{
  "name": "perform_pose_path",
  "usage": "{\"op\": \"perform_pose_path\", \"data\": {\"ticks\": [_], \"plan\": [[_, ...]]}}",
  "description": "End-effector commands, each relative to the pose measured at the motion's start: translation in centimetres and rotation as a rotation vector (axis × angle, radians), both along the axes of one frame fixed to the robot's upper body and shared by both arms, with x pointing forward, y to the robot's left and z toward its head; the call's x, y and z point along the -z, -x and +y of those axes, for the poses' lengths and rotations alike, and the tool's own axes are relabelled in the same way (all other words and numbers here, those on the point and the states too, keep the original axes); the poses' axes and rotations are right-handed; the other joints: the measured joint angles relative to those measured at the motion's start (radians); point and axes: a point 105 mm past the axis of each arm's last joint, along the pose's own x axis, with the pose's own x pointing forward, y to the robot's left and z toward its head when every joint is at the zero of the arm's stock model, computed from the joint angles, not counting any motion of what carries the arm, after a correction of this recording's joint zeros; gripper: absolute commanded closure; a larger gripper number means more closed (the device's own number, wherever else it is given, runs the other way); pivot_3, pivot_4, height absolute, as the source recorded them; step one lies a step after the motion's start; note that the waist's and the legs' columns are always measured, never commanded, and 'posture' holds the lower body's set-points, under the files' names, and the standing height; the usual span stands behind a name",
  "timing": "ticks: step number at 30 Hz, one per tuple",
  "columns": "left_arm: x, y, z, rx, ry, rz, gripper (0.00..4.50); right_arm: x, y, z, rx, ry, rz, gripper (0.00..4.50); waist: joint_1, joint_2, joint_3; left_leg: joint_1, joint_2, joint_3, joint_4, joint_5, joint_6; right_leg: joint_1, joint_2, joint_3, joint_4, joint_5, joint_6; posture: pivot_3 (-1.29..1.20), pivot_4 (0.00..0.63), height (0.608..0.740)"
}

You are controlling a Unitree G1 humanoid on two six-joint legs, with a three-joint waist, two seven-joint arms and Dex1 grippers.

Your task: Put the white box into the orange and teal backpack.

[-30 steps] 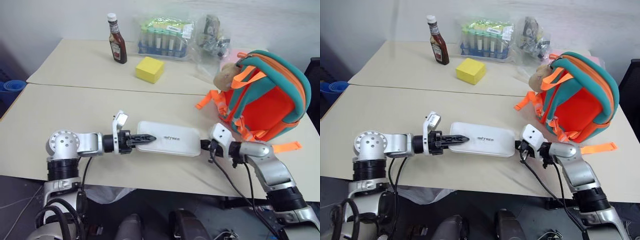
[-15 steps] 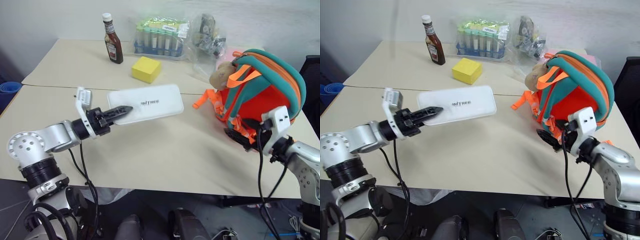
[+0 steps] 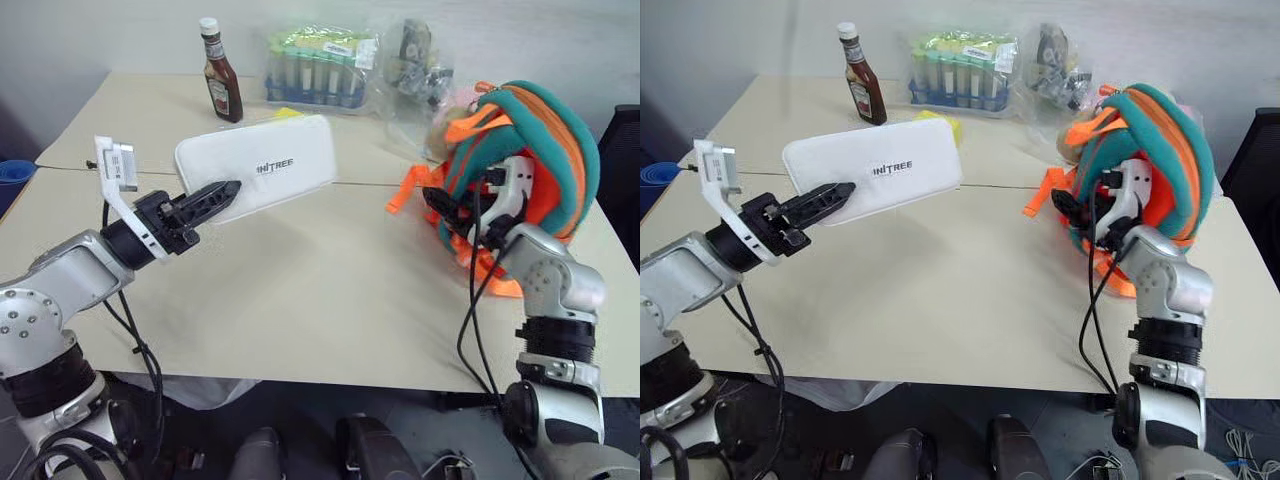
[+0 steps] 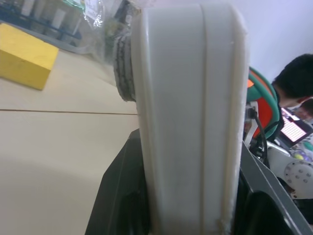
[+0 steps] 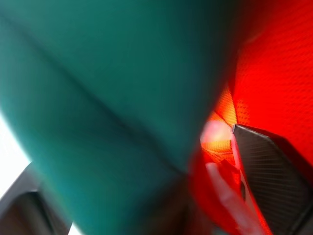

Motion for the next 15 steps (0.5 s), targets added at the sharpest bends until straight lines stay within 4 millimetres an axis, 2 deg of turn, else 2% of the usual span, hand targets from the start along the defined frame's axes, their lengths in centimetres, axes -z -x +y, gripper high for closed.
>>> {"op": "perform_pose_path", "data": {"ticks": [1, 4, 7, 10, 12, 15], "plan": [[-2.1, 0.6, 0.9, -0.083, -0.019, -0.143, 3.15, -1.6, -0.2, 0.4, -0.031, 0.068, -0.090, 1.57, -0.004, 0.000, 0.000, 0.000, 0.000, 0.000, 0.000, 0.000, 0.000, 0.000, 0.000, 0.000, 0.000, 0.000, 0.000, 0.00, 0.150, 0.740], [-2.3, 0.6, 1.5, -0.147, -0.040, -0.187, 3.15, -2.1, -0.3, 0.8, -0.062, 0.064, -0.112, 2.57, -0.006, 0.000, 0.000, 0.000, 0.000, 0.000, 0.000, 0.000, 0.000, 0.000, 0.000, 0.000, 0.000, 0.000, 0.000, 0.00, 0.150, 0.740], [-2.3, 0.9, 1.6, -0.153, -0.052, -0.209, 3.15, -2.9, 0.2, 2.1, -0.158, 0.063, -0.156, 3.55, -0.008, 0.000, 0.000, 0.000, 0.000, 0.000, 0.000, 0.000, 0.000, 0.000, 0.000, 0.000, 0.000, 0.000, 0.000, 0.00, 0.150, 0.740], [-2.3, 0.7, 2.0, -0.176, -0.061, -0.214, 3.15, -4.0, 2.4, 4.5, -0.370, 0.050, -0.209, 4.41, -0.009, 0.000, 0.000, 0.000, 0.000, 0.000, -0.001, 0.000, 0.000, 0.000, 0.000, 0.000, 0.000, 0.000, 0.000, 0.00, 0.150, 0.740], [-2.5, 0.5, 2.4, -0.183, -0.065, -0.219, 3.15, -4.2, 4.6, 6.0, -0.535, 0.073, -0.226, 4.48, -0.007, 0.000, 0.000, 0.000, 0.001, 0.000, -0.001, 0.000, 0.000, 0.000, 0.001, 0.000, 0.000, 0.000, 0.000, 0.00, 0.150, 0.740], [-3.2, 0.4, 2.8, -0.179, -0.057, -0.240, 3.15, -4.0, 7.3, 6.8, -0.703, 0.092, -0.203, 4.48, -0.006, 0.000, 0.000, 0.000, 0.001, 0.000, -0.002, 0.000, 0.000, 0.000, 0.000, -0.001, -0.001, 0.000, 0.000, 0.00, 0.150, 0.740]]}}
